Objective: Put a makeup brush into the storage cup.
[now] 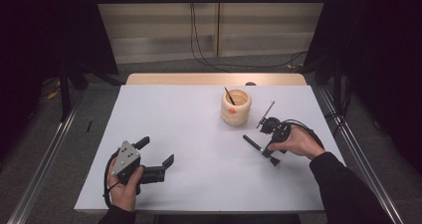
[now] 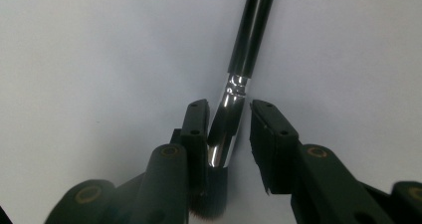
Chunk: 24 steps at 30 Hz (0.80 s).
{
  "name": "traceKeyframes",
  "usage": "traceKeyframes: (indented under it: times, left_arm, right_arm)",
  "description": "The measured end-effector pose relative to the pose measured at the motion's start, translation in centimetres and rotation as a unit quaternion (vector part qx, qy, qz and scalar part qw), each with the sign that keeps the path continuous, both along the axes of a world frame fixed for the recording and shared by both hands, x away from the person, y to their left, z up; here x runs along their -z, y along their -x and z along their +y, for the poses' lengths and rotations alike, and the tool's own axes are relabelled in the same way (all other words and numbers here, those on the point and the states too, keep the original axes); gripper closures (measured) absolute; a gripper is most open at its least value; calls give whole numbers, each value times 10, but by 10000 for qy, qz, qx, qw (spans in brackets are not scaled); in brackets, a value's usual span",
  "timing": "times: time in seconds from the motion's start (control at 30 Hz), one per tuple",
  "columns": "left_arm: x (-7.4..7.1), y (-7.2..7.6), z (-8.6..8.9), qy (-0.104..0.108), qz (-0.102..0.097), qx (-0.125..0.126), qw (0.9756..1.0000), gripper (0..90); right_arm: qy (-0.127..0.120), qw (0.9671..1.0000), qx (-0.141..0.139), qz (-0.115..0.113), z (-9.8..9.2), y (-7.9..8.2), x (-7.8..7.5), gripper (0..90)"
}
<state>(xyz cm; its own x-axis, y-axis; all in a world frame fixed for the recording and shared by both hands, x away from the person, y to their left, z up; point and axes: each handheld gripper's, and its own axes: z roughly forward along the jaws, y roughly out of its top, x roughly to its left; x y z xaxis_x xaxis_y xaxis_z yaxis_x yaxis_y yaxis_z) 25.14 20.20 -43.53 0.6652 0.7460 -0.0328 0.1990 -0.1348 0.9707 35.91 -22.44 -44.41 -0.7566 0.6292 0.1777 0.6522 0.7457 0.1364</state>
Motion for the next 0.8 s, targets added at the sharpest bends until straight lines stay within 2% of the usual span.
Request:
traceKeyframes:
  times: [0.07,0.27,0.5,0.6,0.8]
  left_arm:
    - [0,0,0,2,-10,10,10000,13]
    - [0,0,0,-6,-18,13,10000,13]
    - [0,0,0,-78,-11,-6,10000,13]
    - [0,-1,0,-96,-5,-11,10000,13]
    - [0,0,0,-83,-14,29,10000,13]
  right_arm:
    - [99,9999,-19,10,1,0,2,711]
    - [71,10000,5,-22,1,1,4,730]
    - [205,9998,-26,-85,4,1,4,737]
    - [182,9998,31,-53,4,1,4,753]
    - [219,9996,1,-152,4,3,5,770]
